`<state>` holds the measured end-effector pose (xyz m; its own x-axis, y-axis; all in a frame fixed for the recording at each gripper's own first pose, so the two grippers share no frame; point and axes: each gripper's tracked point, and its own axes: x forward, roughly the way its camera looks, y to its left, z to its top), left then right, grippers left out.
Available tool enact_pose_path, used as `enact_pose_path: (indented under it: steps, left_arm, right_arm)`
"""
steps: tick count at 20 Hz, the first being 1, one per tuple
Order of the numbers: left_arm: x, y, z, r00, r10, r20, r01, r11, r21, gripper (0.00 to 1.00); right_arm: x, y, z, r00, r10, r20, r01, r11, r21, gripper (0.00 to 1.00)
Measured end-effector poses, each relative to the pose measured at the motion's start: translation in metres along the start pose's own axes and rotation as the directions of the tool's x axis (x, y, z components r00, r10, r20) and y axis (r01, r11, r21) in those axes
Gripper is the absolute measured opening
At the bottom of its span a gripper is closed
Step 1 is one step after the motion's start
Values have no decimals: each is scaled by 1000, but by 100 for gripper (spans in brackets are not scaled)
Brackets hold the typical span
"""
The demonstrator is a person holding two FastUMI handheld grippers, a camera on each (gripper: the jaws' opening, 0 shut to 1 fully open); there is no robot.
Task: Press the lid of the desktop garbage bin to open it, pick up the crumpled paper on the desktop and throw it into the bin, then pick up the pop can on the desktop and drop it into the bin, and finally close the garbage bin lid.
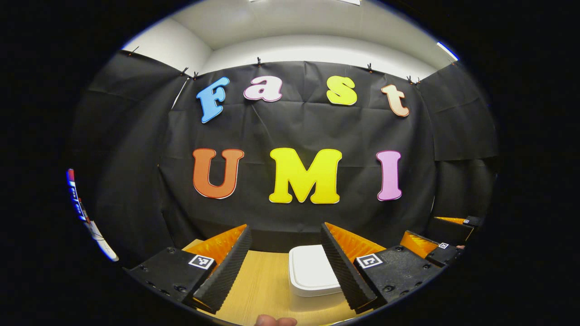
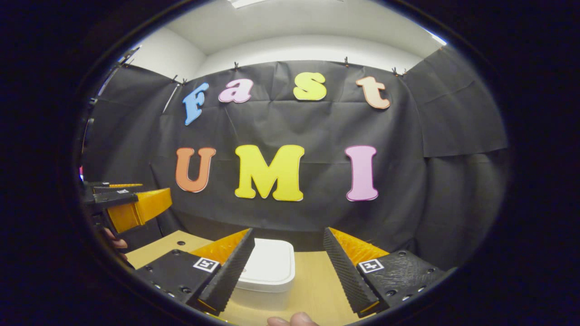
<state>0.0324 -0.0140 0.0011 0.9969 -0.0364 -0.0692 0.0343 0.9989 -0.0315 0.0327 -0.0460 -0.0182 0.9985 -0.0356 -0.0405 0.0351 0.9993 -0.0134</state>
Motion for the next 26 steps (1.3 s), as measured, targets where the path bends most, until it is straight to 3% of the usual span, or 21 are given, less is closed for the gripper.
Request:
enact_pose_path:
  steps: [9, 18, 23, 26]
  left_arm:
    - [-2, -2, -1, 1000, 24, -6, -23, 1000, 20, 98]
    - [4, -23, 3, 1000, 17, -6, -17, 999, 29, 98]
    - [-2, -20, 5, 1000, 31, 3, -31, 999, 44, 98]
    - [-7, -17, 7, 999, 44, 9, -45, 998, 50, 98]
  right_arm:
    - [-1, -2, -9, 999, 19, -27, -20, 1000, -8, 98]
    - [-4, -22, -13, 999, -19, -45, 19, 1000, 1, 98]
    - [-5, -14, -9, 999, 8, -36, -7, 1000, 12, 93]
    - [-5, -7, -7, 999, 21, -32, -21, 1000, 13, 95]
